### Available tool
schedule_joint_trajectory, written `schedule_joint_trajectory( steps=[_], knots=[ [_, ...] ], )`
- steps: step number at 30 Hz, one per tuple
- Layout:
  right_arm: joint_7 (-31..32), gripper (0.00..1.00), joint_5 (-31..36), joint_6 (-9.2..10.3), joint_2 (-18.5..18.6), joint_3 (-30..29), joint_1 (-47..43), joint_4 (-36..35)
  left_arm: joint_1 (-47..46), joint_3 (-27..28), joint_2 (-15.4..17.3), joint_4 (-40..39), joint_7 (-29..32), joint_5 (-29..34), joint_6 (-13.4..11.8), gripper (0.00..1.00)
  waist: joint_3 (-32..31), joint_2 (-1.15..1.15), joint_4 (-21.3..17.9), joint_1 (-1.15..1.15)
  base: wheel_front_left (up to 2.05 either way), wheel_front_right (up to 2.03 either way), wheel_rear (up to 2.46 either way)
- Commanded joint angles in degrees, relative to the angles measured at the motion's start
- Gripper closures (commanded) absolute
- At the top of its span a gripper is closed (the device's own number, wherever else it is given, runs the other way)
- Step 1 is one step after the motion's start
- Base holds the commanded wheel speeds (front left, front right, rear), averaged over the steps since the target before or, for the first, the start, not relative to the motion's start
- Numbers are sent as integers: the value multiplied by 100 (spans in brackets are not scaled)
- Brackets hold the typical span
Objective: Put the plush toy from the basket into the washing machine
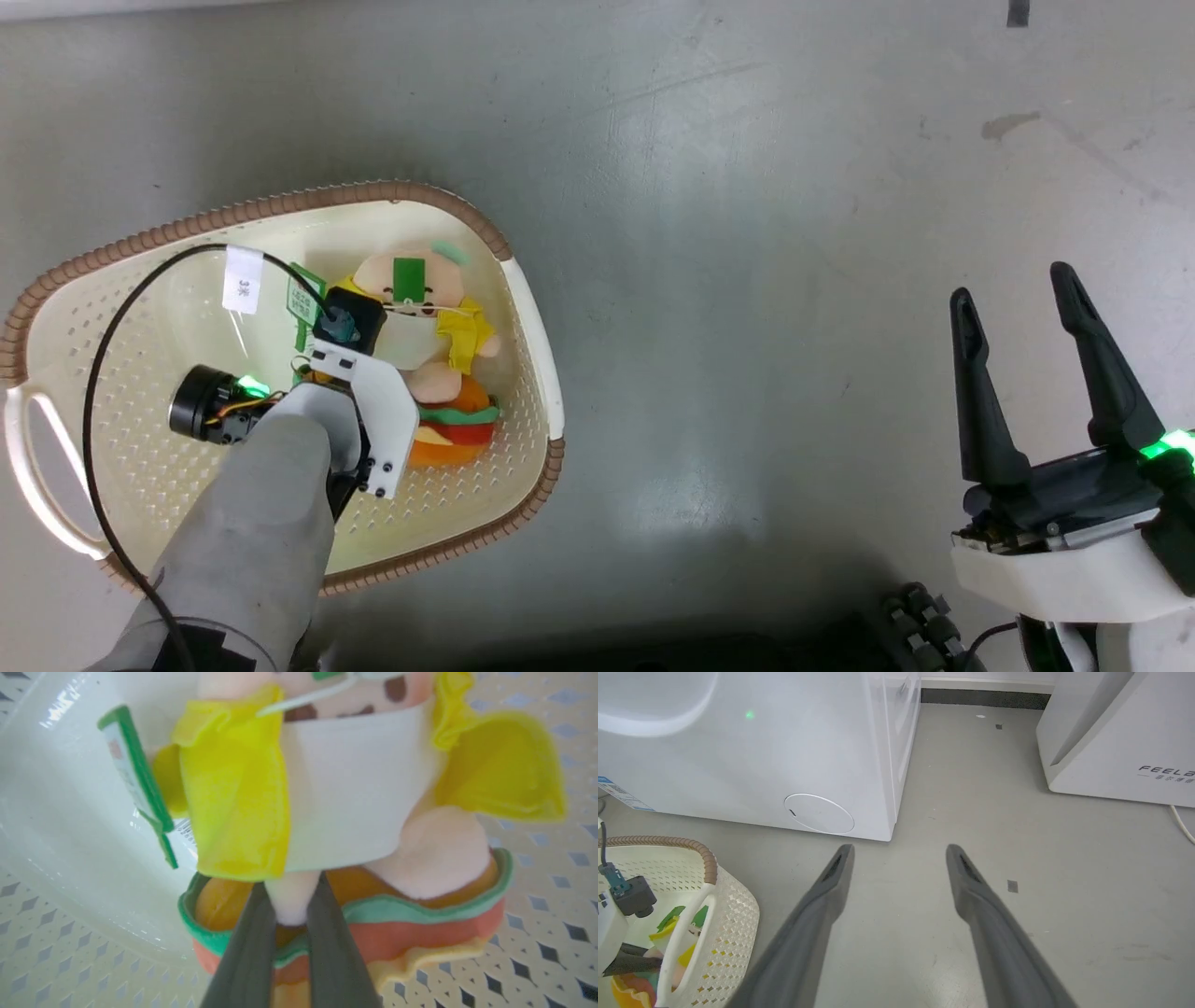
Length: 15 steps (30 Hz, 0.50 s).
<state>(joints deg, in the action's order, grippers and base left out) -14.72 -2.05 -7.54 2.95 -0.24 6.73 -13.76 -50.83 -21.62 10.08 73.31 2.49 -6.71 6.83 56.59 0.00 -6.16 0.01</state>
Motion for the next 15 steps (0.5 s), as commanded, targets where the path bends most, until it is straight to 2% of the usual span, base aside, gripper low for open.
schedule_joint_trajectory(
  steps=[1, 8, 15],
  knots=[
    [-28, 0, 14, 5, -7, -13, 90, -6, 118, -27, -11, 64, 14, -38, 47, 100, -48, 0, 13, -1, 0, 0, 0],
    [-28, 0, 21, 5, -7, -2, 185, 81, 279, -58, -15, 64, -186, -173, 57, 100, -430, 0, 12, -1, 0, 0, 0],
    [-28, 0, 23, 5, -7, -9, 239, 257, 661, -93, -122, 65, -492, -313, 61, 100, -1187, 0, 30, -1, 0, 0, 0]
  ],
)
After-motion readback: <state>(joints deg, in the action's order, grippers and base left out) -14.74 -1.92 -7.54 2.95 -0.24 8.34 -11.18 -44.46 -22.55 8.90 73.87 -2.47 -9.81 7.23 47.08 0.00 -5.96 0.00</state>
